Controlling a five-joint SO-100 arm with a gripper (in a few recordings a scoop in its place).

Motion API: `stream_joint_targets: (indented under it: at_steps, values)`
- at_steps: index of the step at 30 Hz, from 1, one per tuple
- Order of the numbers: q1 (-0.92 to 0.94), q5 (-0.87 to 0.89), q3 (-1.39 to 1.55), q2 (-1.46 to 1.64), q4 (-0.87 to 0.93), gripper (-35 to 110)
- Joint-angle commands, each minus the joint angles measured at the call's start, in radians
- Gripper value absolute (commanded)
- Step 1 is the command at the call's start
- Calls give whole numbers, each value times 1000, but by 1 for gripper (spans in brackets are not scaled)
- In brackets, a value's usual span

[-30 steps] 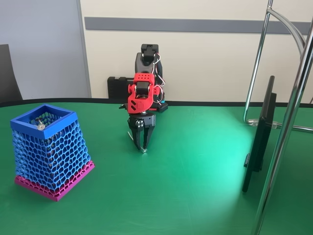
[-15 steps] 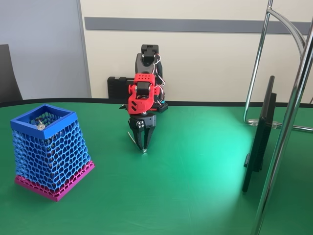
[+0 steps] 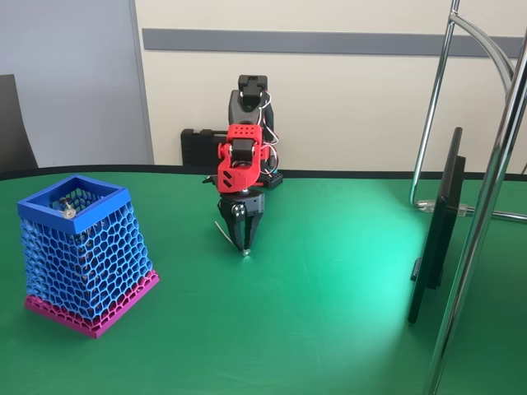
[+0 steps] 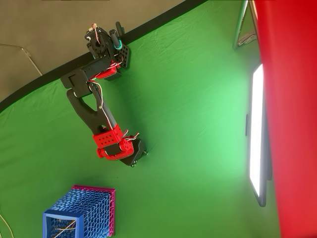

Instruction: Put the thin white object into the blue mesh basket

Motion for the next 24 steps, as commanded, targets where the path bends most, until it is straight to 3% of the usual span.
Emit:
stream_joint_targets:
  at_steps: [1,24]
  values:
    - [6,5,-37,5,-5,10]
    - [12,0,-61,-17,3,5]
